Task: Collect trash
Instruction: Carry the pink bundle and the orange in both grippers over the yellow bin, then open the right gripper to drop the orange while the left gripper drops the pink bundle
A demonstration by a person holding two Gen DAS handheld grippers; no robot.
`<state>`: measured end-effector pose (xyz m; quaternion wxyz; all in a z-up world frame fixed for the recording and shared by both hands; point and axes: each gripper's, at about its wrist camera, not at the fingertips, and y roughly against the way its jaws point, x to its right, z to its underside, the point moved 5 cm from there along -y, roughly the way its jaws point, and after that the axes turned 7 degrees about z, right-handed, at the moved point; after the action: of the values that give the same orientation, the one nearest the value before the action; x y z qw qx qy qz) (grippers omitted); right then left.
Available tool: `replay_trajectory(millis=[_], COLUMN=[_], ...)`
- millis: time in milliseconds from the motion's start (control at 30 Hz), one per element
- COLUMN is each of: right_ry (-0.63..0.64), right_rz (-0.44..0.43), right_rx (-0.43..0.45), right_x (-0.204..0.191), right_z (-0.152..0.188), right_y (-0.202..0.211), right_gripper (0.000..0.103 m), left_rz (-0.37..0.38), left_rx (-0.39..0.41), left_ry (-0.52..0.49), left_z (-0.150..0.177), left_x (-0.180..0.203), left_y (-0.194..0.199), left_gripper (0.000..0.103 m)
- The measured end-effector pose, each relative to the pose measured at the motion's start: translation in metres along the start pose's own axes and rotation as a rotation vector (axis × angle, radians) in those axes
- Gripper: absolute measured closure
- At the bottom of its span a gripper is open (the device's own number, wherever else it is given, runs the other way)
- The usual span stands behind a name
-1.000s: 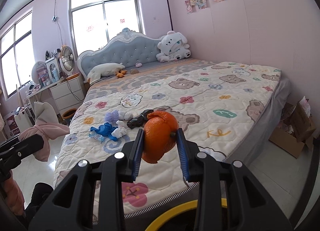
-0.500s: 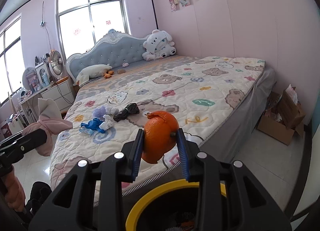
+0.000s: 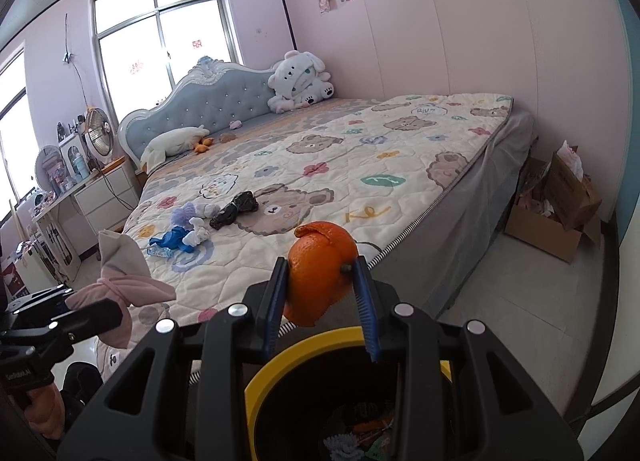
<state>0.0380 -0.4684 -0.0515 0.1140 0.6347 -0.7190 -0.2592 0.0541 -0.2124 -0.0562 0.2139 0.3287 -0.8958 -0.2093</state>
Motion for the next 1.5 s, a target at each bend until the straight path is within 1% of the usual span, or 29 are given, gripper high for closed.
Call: replay_trajectory(millis=[100, 233, 433, 633, 800, 933, 1000, 1067, 1100, 1133, 1167, 1267, 1333, 1500], right_ry=[-0.005, -0.019, -0.04, -0.069, -0.087, -0.091, -0.096, -0.094, -0.094, -0.098, -0.104, -0.117, -0.124, -0.099], right_rz=[0.003, 0.014, 0.024, 0.017, 0.003, 0.005, -0.004, 0.006, 0.012, 0.015, 0.019, 0.036, 0.046, 0.057], right_rx=[-0.012, -0.05, -0.082, -0.145, -0.184, -0.196, -0.193, -0.187, -0.186, -0.186, -0.185, -0.177, -0.174, -0.167], right_x=[0.006, 0.016, 0.03, 0.042, 0.049, 0.051, 0.051, 0.052, 0.052, 0.053, 0.054, 0.058, 0.06, 0.052], right_z=[0.006, 0.016, 0.03, 0.049, 0.059, 0.061, 0.06, 0.058, 0.057, 0.057, 0.056, 0.051, 0.048, 0.038], right_y=[0.001, 0.0, 0.002, -0.007, -0.013, -0.017, -0.016, -0.016, -0.016, -0.016, -0.016, -0.017, -0.018, -0.027], right_gripper=[0.071, 0.071, 0.071, 0.071, 0.07, 0.069, 0.069, 0.069, 0.069, 0.069, 0.069, 0.065, 0.058, 0.057], left_rz=[0.006, 0.024, 0.059, 0.073, 0.092, 0.095, 0.096, 0.096, 0.096, 0.094, 0.09, 0.081, 0.079, 0.052], left_rx=[-0.025, -0.079, -0.172, -0.231, -0.25, -0.231, -0.222, -0.219, -0.216, -0.21, -0.202, -0.172, -0.16, -0.14], left_ry=[-0.008, -0.009, 0.004, 0.013, 0.027, 0.027, 0.021, 0.017, 0.017, 0.019, 0.022, 0.026, 0.033, 0.056], left_z=[0.004, 0.014, 0.032, 0.046, 0.052, 0.051, 0.049, 0.049, 0.049, 0.048, 0.046, 0.041, 0.037, 0.032], left_x=[0.006, 0.014, 0.022, 0.026, 0.03, 0.031, 0.031, 0.032, 0.031, 0.03, 0.029, 0.023, 0.019, -0.001], left_y=[-0.008, -0.022, -0.045, -0.058, -0.063, -0.061, -0.06, -0.058, -0.057, -0.056, -0.053, -0.047, -0.044, -0.039], left_gripper=[0.068, 0.068, 0.068, 0.068, 0.068, 0.067, 0.067, 0.066, 0.066, 0.06, 0.051, 0.039, 0.034, 0.033])
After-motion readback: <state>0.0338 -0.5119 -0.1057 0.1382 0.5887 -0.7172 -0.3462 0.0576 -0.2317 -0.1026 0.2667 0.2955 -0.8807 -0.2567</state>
